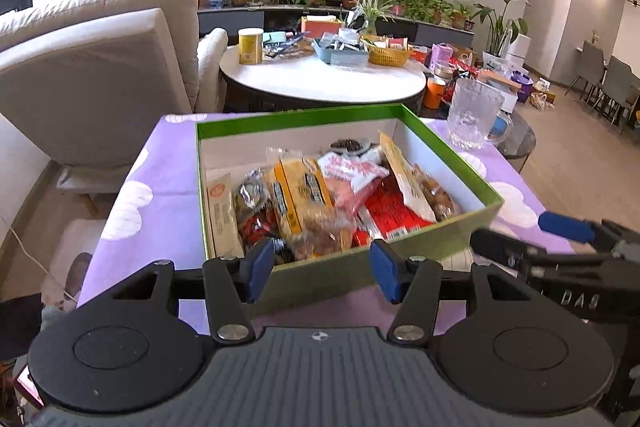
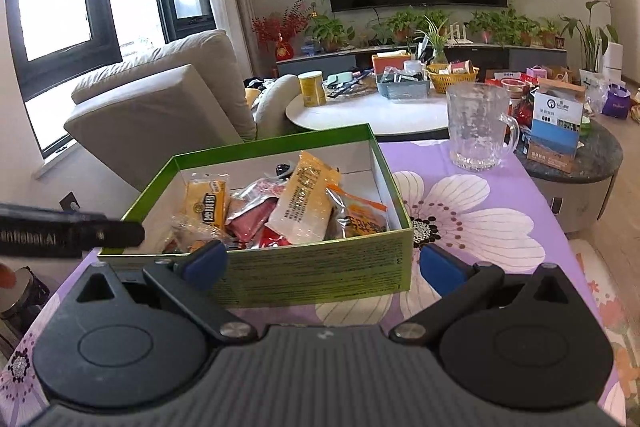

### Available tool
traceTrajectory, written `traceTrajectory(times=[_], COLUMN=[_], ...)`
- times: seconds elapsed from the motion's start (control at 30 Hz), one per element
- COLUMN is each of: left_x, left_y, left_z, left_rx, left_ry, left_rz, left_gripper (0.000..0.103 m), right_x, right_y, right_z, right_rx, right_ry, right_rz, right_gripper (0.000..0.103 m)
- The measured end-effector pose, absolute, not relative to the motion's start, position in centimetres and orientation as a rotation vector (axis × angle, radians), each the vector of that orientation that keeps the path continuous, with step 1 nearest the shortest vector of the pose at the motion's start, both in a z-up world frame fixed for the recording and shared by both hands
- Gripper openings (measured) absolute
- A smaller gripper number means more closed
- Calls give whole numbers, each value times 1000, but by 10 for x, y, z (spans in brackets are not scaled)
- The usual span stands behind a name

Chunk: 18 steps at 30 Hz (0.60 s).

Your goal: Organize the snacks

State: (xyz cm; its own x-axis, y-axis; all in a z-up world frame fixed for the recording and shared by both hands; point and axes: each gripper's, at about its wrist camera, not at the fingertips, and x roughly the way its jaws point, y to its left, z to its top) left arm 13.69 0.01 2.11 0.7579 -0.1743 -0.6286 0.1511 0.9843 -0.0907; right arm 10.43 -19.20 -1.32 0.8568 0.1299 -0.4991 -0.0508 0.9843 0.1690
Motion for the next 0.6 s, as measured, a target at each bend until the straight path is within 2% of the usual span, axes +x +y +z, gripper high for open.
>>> traceTrajectory(times=[0.6], left_x=[99], left_y=[8], left_z=[23], left_rx=[-27], left_ry=[686], left_rz=[-146], left_gripper=[51], right_x=[78], right_y=[-182], right_z=[1], right_rx=[137], right_ry=[492], right_rz=[101], right_gripper=[103])
